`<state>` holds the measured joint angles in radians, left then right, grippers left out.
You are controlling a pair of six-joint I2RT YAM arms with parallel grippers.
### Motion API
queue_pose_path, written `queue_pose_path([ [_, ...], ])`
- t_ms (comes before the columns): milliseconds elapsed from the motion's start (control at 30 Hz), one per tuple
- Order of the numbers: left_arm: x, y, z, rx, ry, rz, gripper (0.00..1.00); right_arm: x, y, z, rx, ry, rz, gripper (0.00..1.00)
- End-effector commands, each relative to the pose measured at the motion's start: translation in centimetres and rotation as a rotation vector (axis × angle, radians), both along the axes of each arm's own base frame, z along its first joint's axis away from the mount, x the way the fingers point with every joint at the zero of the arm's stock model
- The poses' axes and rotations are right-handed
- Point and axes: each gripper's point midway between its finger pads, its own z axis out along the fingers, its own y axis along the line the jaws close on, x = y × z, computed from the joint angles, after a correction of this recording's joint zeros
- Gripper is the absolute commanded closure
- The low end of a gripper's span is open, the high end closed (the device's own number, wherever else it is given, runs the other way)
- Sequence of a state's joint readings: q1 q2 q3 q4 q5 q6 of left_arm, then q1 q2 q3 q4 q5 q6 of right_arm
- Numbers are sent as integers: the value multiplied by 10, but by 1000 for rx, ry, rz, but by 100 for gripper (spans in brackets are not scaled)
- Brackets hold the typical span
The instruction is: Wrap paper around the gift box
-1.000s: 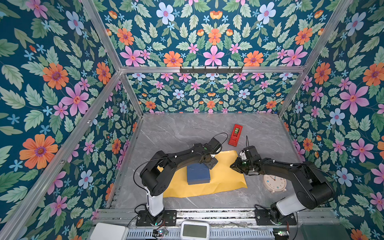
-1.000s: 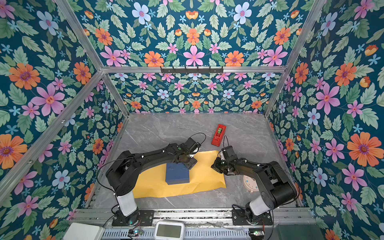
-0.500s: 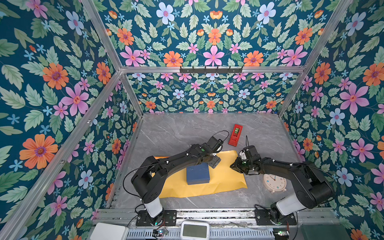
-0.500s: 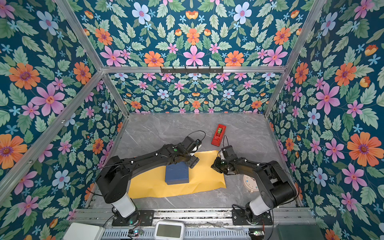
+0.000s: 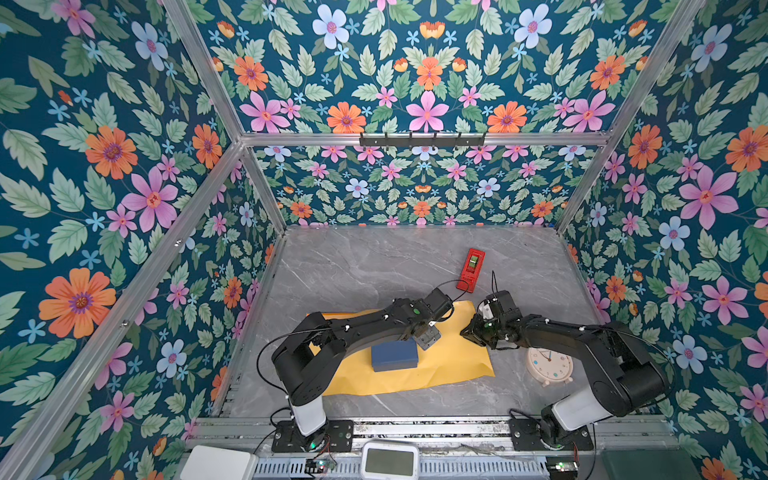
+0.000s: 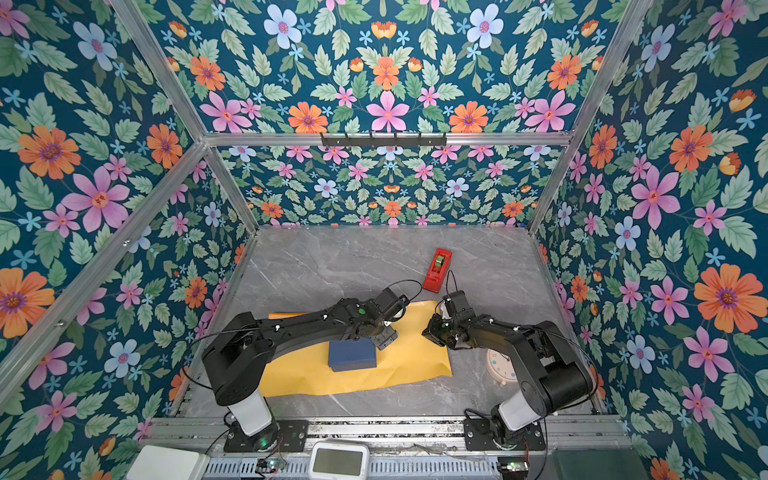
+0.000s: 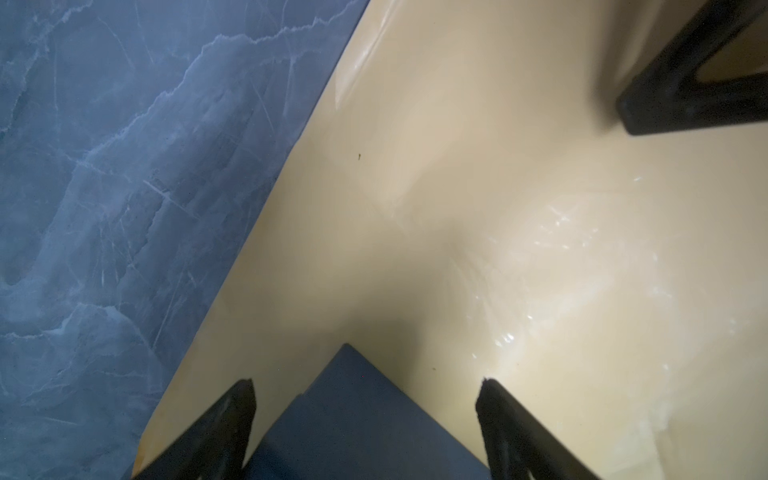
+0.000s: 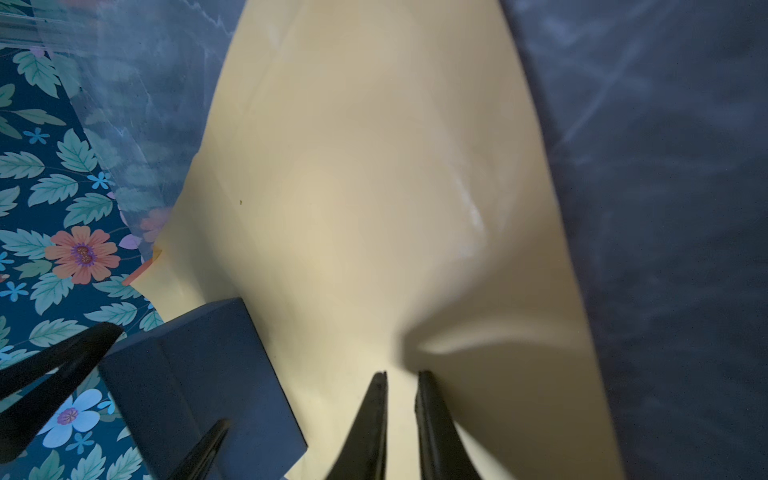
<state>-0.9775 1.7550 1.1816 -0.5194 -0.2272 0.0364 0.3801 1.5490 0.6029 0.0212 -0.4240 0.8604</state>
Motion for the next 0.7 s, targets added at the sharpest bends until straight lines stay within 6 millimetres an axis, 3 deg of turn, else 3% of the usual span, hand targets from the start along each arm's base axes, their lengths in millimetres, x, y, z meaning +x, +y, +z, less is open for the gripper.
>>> queue_pose_path([
  [0, 1, 8, 2, 35, -16, -3, 13, -13, -23, -23, -128, 74, -44, 82],
  [200, 9, 0, 14, -6, -52, 23, 14, -13, -22, -23, -128, 76, -40, 82],
  [333, 8, -7, 36, -99, -71, 24, 13, -12, -22, -22, -128, 72, -42, 82],
  [433, -3, -10, 53, -182, -57, 0, 12, -10, -21, -20, -127, 66, -39, 83],
  [500, -14, -3, 55, -204, -38, -16, 12, -8, -21, -19, -129, 63, -36, 82],
  [600, -36, 11, 51, -195, -39, -76, 1, -8, -20, -18, -131, 61, -28, 83],
  [667, -51, 18, 54, -185, -65, -150, 0, -7, -20, -18, -131, 60, -25, 83],
])
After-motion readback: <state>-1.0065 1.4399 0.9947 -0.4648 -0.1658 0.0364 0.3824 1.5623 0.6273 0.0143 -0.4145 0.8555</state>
